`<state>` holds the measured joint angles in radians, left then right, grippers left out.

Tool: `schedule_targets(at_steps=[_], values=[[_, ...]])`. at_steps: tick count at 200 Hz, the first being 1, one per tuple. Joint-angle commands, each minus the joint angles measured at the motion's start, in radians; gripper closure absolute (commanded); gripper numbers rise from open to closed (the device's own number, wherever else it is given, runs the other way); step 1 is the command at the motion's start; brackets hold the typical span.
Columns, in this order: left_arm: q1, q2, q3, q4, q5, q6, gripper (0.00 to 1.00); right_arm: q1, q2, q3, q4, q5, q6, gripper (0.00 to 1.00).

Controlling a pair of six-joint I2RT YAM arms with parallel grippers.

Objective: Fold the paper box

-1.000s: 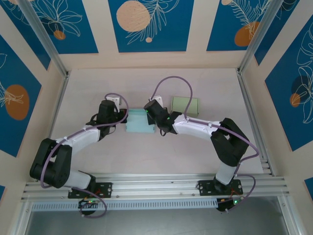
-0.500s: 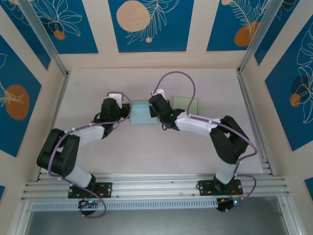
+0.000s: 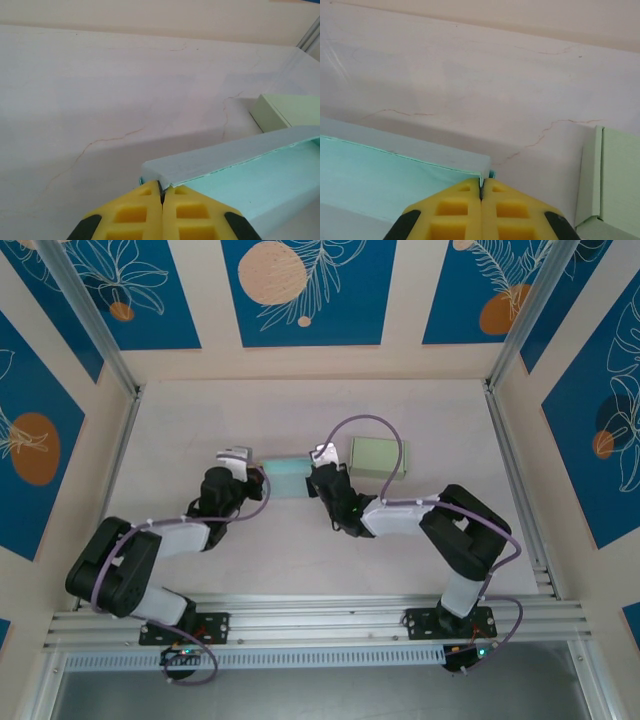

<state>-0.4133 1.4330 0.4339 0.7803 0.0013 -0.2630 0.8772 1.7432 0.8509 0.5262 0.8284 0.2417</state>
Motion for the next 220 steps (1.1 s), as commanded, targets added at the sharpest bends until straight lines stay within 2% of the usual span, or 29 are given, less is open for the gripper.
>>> schedule_targets(at_steps=[1,36,79,105,143,168,220], values=[[-0.029,-0.052,-0.045,-0.026,0.031,0.024,0.86,0.03,0.022,-0.024,0.067,-0.002,-0.017,1.0],[-0.03,-0.192,-0.073,-0.158,0.002,0.005,0.51,0.032,0.035,-0.029,0.061,0.021,-0.013,1.0],[-0.028,-0.414,-0.048,-0.351,-0.084,-0.084,0.14,0.035,0.045,-0.027,0.061,0.024,-0.016,1.0],[-0.024,-0.439,0.068,-0.538,-0.133,-0.145,0.01,0.04,0.049,-0.03,0.066,0.032,-0.021,1.0],[-0.007,-0.296,0.212,-0.666,-0.099,-0.238,0.0,0.044,0.05,-0.036,0.057,0.037,-0.024,1.0],[-0.001,-0.187,0.242,-0.647,-0.077,-0.282,0.0,0.047,0.047,-0.035,0.054,0.04,-0.03,1.0],[0.001,-0.082,0.194,-0.541,-0.066,-0.34,0.21,0.052,0.047,-0.036,0.034,0.044,-0.034,1.0]])
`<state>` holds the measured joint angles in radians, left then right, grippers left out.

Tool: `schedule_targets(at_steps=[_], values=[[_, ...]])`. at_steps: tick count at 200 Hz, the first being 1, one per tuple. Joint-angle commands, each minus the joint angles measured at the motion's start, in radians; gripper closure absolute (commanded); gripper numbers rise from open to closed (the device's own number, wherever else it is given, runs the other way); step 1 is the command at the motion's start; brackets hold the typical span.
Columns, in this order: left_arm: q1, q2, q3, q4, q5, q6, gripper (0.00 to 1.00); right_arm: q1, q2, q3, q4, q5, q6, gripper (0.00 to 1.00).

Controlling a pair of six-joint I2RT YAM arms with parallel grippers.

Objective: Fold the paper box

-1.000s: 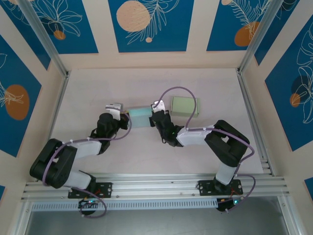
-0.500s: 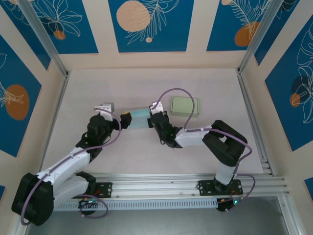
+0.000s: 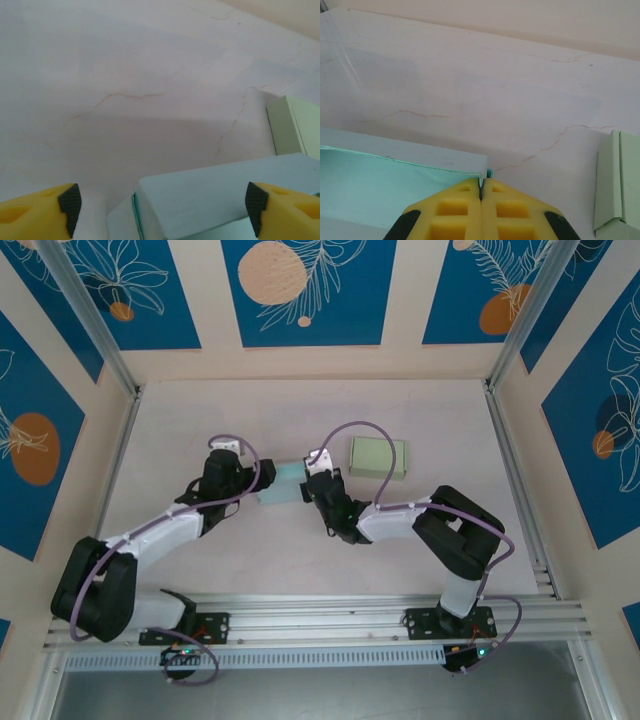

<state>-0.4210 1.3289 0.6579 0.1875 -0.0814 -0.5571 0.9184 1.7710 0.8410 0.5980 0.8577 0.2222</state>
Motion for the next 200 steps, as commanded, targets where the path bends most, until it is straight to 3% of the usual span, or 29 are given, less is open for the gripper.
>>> schedule_targets(at_steps=[1,31,69,119,169,200], values=[[0.008,0.024,-0.031,0.053,0.017,-0.047,0.21,0.011,0.02,-0.026,-0.039,0.015,-0.014,1.0],[0.008,0.048,-0.083,0.122,0.015,-0.072,0.26,0.012,0.02,-0.025,-0.06,0.012,-0.008,1.0],[0.007,0.103,-0.146,0.228,0.011,-0.102,0.34,0.014,-0.022,-0.018,-0.148,-0.033,0.03,0.78],[0.003,0.144,-0.19,0.302,-0.027,-0.103,0.39,0.015,-0.122,0.047,-0.347,-0.108,0.097,0.65],[0.001,0.207,-0.184,0.348,-0.018,-0.112,0.42,0.006,-0.242,0.17,-0.632,-0.208,0.273,0.53],[-0.002,0.211,-0.181,0.346,-0.021,-0.112,0.44,-0.05,-0.287,0.222,-0.77,-0.294,0.403,0.48]])
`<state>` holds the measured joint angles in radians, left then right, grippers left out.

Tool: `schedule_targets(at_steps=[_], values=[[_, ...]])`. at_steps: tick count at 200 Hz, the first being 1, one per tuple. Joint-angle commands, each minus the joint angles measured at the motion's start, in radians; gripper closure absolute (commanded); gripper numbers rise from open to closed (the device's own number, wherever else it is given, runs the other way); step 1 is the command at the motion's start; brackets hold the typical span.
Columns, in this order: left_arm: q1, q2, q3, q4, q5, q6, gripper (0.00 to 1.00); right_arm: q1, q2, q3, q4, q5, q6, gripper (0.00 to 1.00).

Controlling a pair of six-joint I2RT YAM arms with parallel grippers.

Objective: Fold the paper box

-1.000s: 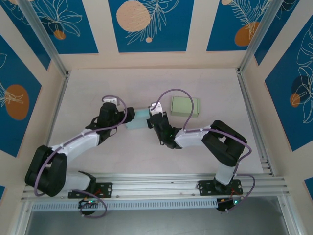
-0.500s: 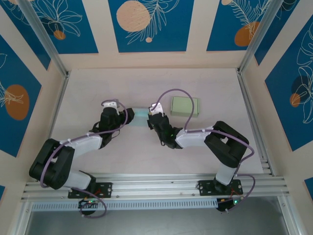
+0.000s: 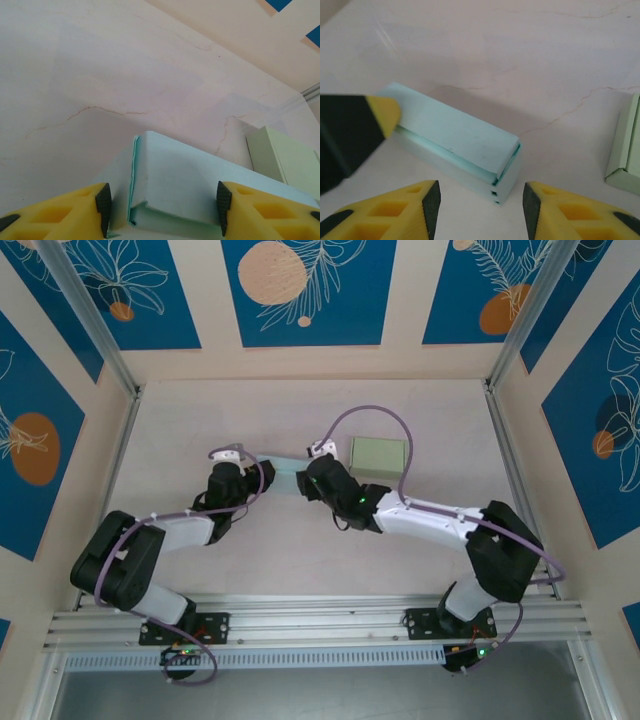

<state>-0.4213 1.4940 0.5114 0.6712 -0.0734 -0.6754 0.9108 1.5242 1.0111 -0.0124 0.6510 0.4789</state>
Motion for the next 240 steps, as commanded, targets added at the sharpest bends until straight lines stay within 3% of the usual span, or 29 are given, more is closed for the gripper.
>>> schedule_targets(at_steps=[1,52,118,203,240], values=[[-0.002,0.046,-0.034,-0.137,-0.029,0.007,0.44,-0.048,-0.04,0.053,-0.164,-0.094,0.15,0.48],[-0.005,0.061,-0.037,-0.137,-0.038,-0.002,0.47,-0.211,0.029,0.065,-0.09,-0.439,0.262,0.46],[-0.009,0.063,-0.04,-0.143,-0.048,-0.004,0.5,-0.298,0.215,0.11,-0.021,-0.642,0.314,0.46],[-0.001,0.023,-0.005,-0.229,-0.001,0.023,0.54,-0.342,0.281,-0.004,0.052,-0.672,0.336,0.69],[0.098,-0.07,0.036,-0.312,0.184,0.057,0.32,-0.354,0.29,-0.02,0.05,-0.667,0.33,0.7]])
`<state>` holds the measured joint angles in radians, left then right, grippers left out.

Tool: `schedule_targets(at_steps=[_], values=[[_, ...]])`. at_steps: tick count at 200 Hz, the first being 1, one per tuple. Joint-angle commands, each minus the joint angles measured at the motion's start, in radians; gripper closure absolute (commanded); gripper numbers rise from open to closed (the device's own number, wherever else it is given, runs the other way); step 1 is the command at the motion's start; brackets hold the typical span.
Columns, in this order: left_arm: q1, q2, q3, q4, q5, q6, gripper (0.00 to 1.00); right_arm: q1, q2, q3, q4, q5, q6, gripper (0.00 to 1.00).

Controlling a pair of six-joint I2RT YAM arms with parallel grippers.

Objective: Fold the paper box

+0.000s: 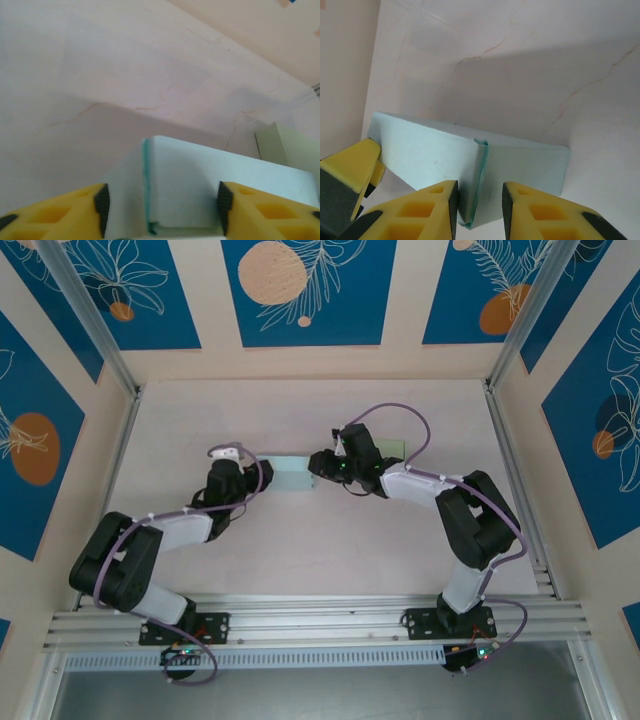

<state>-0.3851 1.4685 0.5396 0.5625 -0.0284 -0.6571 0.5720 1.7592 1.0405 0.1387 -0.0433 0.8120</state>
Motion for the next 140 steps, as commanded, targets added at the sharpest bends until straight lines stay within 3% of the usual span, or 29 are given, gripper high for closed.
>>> schedule_targets(at_steps=[1,27,58,85,140], values=[[0.065,-0.047,0.009,-0.204,0.144,0.04,0.32,-0.016,0.055,-0.049,-0.101,0.028,-0.003,0.7],[0.122,-0.124,0.025,-0.277,0.193,0.066,0.31,-0.014,0.051,-0.052,-0.094,0.026,-0.008,0.7],[0.132,-0.146,-0.017,-0.246,0.248,0.042,0.46,-0.005,0.043,-0.059,-0.082,0.029,-0.009,0.7],[0.132,-0.121,-0.055,-0.203,0.289,0.021,0.48,0.008,0.033,-0.066,-0.089,0.039,-0.02,0.71],[0.129,-0.215,-0.156,-0.231,0.266,-0.004,0.53,0.046,-0.049,-0.162,-0.095,0.093,-0.033,0.72]])
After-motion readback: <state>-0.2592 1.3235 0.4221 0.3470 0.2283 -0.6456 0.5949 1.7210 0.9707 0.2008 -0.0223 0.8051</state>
